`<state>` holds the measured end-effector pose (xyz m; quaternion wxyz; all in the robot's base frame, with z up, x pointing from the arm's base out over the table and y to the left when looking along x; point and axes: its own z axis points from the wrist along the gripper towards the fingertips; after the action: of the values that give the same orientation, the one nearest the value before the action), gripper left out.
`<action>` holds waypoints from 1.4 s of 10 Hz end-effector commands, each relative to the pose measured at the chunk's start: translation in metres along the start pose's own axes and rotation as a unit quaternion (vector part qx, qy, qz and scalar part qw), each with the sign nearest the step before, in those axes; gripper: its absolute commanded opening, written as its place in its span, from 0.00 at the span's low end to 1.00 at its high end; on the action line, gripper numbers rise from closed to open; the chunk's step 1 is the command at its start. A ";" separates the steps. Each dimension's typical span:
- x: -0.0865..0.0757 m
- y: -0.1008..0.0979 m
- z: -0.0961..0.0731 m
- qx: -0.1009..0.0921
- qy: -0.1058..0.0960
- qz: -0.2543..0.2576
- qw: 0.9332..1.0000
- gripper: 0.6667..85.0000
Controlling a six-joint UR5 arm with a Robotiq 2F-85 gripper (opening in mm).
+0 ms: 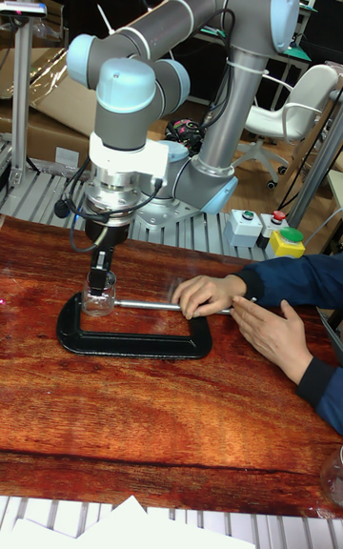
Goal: Screw the lid onto the jar
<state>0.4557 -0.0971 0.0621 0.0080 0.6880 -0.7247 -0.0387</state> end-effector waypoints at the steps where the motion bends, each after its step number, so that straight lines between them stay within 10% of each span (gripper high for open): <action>1: 0.005 -0.002 -0.003 -0.003 -0.007 0.034 0.999 0.56; 9: 0.000 -0.002 0.001 0.016 0.005 0.179 0.984 0.56; 14: 0.001 -0.020 0.008 0.044 -0.010 0.339 0.940 0.75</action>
<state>0.4652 -0.1016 0.0557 0.0019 0.4728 -0.8811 -0.0096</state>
